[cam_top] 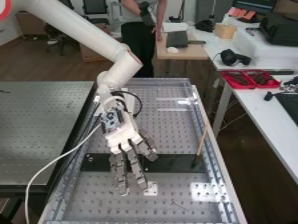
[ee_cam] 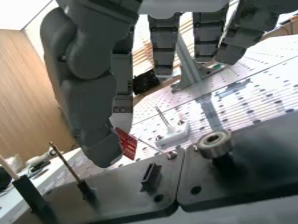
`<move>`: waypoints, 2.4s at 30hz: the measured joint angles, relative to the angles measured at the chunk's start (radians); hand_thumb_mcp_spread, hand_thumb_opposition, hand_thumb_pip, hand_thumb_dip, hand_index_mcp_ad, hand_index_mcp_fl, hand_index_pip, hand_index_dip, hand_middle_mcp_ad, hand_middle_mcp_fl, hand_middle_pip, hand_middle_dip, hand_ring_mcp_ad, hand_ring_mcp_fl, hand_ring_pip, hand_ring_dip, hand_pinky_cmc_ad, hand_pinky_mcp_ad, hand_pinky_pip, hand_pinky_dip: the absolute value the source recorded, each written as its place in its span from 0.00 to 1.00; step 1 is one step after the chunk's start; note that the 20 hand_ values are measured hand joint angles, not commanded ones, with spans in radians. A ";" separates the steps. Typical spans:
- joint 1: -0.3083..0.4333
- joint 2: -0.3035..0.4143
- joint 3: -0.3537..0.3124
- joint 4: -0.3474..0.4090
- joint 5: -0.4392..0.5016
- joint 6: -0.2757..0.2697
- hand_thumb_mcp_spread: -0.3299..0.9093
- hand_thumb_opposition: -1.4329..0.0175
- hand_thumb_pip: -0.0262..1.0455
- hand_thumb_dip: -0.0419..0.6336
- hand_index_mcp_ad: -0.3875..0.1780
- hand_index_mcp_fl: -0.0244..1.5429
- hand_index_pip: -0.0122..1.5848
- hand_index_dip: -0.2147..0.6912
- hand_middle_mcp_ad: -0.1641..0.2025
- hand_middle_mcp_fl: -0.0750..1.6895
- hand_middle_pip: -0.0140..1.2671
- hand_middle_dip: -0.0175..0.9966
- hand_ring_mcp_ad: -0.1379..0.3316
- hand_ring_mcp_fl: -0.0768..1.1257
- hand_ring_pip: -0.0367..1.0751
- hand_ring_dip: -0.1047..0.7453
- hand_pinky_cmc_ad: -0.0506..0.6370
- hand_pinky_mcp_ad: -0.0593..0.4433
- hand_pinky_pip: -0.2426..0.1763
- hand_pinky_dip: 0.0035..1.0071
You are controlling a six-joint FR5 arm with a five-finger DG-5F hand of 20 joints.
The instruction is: Grab the pcb board and place it in the clear container
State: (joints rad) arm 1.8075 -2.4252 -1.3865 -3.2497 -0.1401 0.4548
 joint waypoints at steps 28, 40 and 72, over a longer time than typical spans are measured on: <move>0.048 0.319 -0.238 0.549 -0.284 -0.640 0.84 0.37 0.39 0.48 0.35 0.31 0.77 0.68 0.70 0.12 0.12 0.19 0.81 0.10 0.11 0.17 0.46 0.49 0.40 0.19; 0.098 0.364 -0.251 0.581 -0.473 -0.713 0.85 0.37 0.39 0.48 0.36 0.32 0.75 0.68 0.68 0.12 0.12 0.19 0.80 0.10 0.11 0.17 0.46 0.49 0.40 0.19; 0.147 0.291 -0.154 0.464 -0.756 -0.568 0.85 0.37 0.39 0.48 0.36 0.33 0.74 0.68 0.67 0.15 0.12 0.19 0.80 0.11 0.11 0.17 0.47 0.49 0.40 0.19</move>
State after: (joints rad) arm 1.9543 -2.1342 -1.5404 -2.7860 -0.8960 -0.1137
